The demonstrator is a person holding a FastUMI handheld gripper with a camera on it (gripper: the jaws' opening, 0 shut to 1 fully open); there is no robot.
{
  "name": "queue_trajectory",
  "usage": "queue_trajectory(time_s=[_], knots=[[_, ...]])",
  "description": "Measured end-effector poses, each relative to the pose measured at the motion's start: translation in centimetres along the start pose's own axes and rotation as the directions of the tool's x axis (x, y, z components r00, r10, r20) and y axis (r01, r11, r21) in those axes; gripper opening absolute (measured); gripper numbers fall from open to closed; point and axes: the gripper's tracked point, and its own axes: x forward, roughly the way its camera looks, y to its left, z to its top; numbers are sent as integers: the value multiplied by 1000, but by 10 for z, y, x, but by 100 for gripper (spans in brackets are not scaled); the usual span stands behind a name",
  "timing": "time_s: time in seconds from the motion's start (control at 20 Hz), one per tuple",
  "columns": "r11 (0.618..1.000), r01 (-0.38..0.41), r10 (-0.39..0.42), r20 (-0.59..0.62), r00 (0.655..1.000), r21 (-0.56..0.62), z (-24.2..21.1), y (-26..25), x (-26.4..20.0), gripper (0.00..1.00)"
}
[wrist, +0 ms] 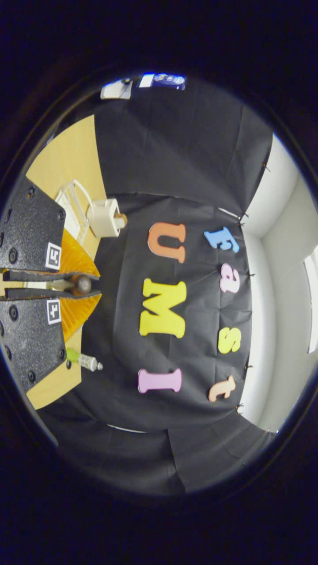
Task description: Take the plate from the dish rack, then take the spoon from the basket and place it into the plate.
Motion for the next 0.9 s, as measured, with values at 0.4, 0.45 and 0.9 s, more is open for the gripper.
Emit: queue_trajectory(time_s=[0.4, 0.45, 0.9], knots=[[983, -181, 183, -108, 977, 24, -64, 84, -17, 11], [980, -196, 198, -132, 971, 27, -78, 90, -16, 11], [946, -313, 323, -292, 900, 79, -163, 123, -3, 11]])
